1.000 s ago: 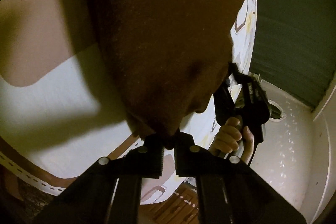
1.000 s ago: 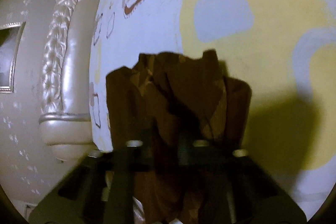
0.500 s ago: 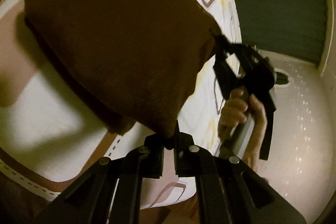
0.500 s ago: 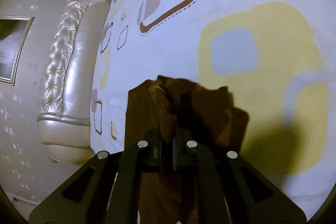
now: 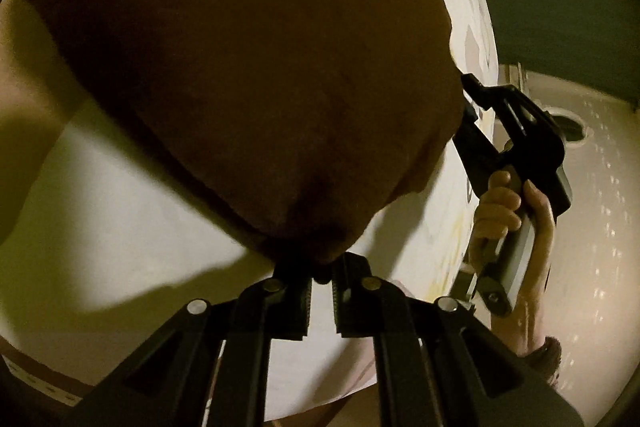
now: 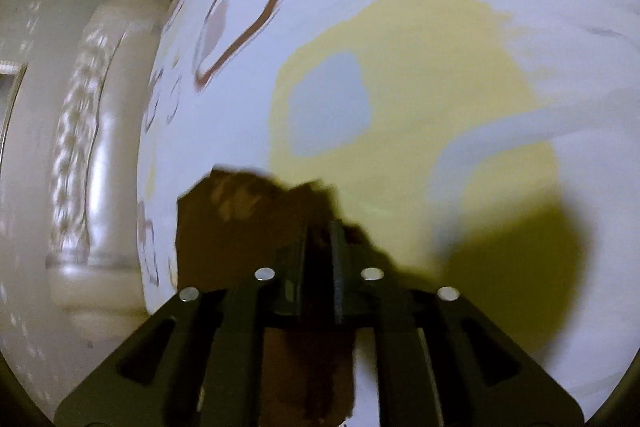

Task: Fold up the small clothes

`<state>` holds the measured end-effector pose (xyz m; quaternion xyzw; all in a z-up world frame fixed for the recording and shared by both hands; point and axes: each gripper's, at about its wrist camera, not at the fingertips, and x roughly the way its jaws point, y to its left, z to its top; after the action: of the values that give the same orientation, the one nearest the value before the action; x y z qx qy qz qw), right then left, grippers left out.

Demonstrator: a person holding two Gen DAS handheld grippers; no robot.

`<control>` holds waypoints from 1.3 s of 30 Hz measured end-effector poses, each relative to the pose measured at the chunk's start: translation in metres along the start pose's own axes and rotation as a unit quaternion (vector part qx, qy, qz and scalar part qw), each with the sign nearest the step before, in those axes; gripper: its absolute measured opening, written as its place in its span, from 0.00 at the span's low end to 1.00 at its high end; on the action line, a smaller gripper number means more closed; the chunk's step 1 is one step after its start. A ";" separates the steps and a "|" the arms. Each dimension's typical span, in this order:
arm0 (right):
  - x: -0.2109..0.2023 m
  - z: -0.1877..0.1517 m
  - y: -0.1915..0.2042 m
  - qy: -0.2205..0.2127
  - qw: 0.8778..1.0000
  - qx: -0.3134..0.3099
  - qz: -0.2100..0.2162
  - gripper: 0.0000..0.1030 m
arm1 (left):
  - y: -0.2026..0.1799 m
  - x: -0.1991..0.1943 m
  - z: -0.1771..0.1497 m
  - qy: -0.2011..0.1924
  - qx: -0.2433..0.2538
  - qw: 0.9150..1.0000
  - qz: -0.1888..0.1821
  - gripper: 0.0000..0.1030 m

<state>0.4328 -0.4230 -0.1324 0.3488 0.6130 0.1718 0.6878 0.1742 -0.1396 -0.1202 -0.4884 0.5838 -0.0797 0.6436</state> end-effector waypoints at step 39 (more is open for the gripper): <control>0.004 -0.184 -0.021 0.020 0.977 0.151 0.150 0.82 | 0.015 -0.079 0.111 0.026 0.138 0.990 0.005 0.82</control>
<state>0.2529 -0.3854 -0.1507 0.5325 0.5865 0.1855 0.5814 0.2354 -0.0191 -0.0954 -0.3897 0.5863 -0.1685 0.6899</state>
